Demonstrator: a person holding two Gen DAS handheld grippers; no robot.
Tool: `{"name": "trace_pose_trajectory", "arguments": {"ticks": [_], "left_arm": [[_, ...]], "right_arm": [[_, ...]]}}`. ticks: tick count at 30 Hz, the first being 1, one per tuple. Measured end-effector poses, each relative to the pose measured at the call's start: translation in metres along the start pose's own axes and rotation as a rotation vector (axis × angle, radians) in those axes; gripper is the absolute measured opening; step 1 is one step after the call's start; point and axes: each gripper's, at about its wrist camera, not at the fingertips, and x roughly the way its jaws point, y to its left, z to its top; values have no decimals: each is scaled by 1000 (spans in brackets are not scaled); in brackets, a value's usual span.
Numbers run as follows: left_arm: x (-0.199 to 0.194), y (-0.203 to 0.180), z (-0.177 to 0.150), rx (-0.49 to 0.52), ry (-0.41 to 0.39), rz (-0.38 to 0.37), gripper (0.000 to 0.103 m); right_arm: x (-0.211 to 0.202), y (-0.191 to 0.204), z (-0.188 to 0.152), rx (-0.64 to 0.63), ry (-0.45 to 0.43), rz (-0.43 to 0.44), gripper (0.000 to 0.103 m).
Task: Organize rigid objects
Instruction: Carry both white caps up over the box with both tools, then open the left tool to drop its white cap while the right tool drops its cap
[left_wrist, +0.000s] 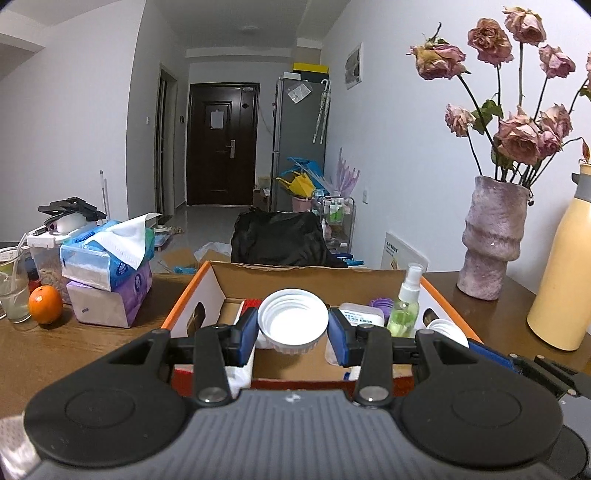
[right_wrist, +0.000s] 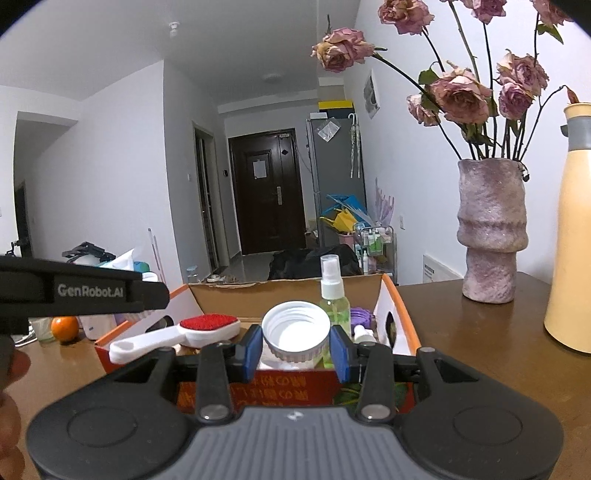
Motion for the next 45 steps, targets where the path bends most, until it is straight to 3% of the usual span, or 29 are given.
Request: {"name": "trace_pose_trajectory", "arguments": {"ticks": [45], "left_arm": [[95,28,23,-32,50,57,41]], "right_arm": [[88,11,20,-24,-1,3,39]]}}
